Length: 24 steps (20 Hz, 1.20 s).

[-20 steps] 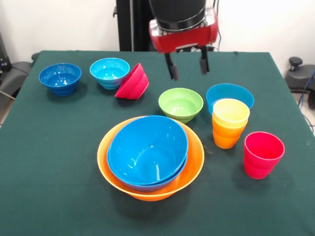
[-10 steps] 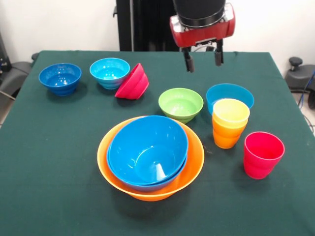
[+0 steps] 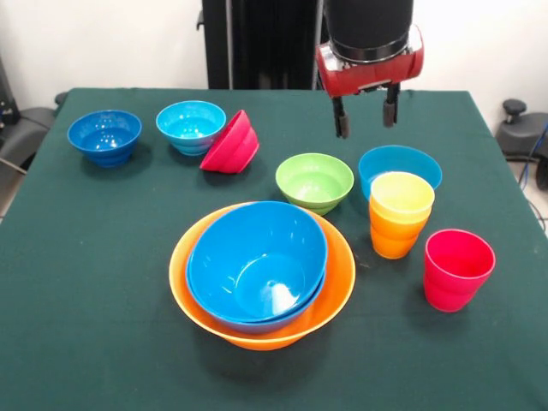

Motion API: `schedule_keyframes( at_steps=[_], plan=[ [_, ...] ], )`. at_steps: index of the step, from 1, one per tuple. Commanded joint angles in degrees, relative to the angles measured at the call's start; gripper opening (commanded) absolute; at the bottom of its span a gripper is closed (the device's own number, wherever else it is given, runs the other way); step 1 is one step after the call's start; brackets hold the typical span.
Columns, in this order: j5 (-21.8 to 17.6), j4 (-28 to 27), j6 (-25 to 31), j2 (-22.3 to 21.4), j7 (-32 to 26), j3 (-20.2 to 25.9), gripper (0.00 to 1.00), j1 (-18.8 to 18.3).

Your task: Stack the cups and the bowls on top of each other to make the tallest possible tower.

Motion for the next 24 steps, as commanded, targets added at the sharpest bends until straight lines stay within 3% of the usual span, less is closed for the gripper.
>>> schedule_keyframes(
  at_steps=[1, 10, 24],
  plan=[
    [-6.92, 3.38, -5.25, 4.39, -0.11, -3.48, 1.0, 2.39],
    [-12.39, 1.65, -9.4, 8.52, 1.37, -6.55, 1.0, 4.53],
    [-15.86, 0.76, -13.81, 11.95, 0.79, -9.22, 1.0, 4.78]
  ],
)
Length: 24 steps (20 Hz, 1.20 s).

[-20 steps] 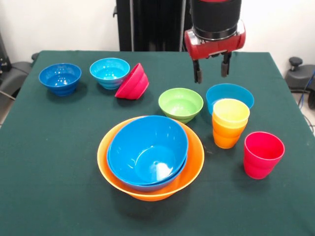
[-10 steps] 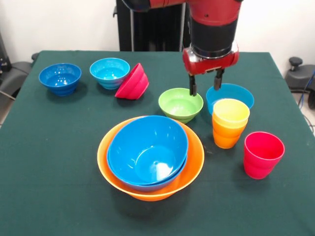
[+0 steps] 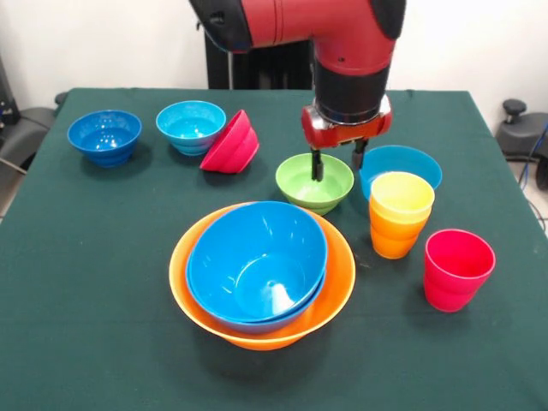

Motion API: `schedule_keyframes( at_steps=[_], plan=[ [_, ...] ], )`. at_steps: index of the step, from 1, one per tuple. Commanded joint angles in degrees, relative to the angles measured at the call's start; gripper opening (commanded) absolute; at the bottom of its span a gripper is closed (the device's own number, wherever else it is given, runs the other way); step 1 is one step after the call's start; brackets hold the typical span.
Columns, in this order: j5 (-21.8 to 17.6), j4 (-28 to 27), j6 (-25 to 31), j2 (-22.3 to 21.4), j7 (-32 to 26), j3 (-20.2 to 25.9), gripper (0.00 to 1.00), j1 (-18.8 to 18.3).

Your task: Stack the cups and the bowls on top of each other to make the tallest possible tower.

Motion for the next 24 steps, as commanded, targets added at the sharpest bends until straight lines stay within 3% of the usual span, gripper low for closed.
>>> schedule_keyframes(
  at_steps=[1, 14, 24],
  plan=[
    [-5.33, 0.4, -4.93, 3.89, 0.78, -3.07, 1.0, 1.0],
    [-5.77, -1.74, -6.69, 6.69, 0.86, -4.25, 1.0, 2.16],
    [-2.59, -0.29, -4.38, 3.89, 0.61, -2.94, 1.0, 2.46]
  ],
)
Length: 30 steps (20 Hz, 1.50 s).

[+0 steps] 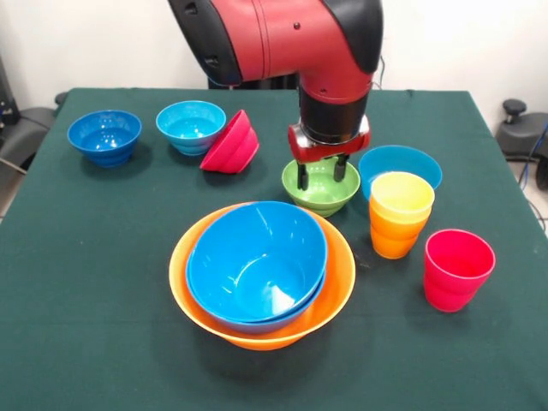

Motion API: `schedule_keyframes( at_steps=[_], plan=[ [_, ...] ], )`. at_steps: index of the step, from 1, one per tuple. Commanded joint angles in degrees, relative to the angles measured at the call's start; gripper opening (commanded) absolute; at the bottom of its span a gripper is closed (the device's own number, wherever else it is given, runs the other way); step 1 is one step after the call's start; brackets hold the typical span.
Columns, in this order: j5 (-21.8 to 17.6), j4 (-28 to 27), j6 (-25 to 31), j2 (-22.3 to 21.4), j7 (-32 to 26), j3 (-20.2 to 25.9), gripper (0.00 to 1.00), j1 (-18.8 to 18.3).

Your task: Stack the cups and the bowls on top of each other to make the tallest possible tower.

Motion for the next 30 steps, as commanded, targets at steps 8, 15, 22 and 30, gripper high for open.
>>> schedule_keyframes(
  at_steps=[8, 15, 22, 30],
  plan=[
    [-0.53, 0.0, -0.86, -1.44, 0.38, 0.7, 1.0, 1.52],
    [1.76, 1.3, 1.07, -4.03, -0.01, 1.93, 1.0, 1.16],
    [4.1, 2.04, 3.19, -6.22, -0.29, 2.52, 1.0, 1.4],
    [4.56, 1.49, 2.95, -5.83, -0.36, 1.68, 1.0, 2.13]
  ],
)
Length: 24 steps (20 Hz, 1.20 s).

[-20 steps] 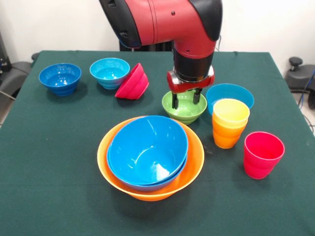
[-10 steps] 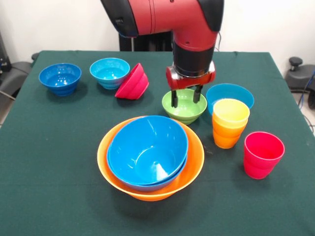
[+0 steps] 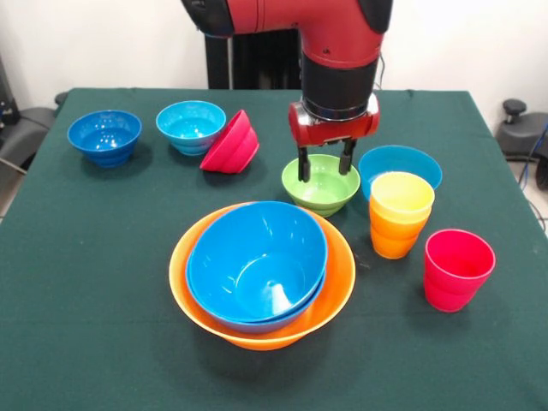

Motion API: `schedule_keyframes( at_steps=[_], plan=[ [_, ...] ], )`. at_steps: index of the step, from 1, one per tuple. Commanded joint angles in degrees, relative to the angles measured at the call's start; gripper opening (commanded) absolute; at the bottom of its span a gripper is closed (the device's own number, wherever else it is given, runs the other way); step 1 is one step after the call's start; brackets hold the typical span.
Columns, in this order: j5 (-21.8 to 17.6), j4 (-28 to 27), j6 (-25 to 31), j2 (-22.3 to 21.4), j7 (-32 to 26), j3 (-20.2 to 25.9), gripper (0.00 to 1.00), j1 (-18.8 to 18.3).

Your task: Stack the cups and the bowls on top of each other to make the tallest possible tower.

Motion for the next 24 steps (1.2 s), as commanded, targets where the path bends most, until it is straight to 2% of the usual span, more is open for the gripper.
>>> schedule_keyframes(
  at_steps=[1, 11, 24],
  plan=[
    [0.5, 1.13, 2.78, 1.33, -0.21, 1.49, 1.0, 1.99],
    [-0.62, -0.87, 1.26, 3.77, 0.75, 0.35, 1.0, 3.18],
    [1.54, -1.59, 0.79, 4.07, 2.09, 0.6, 1.0, 5.26]
  ],
)
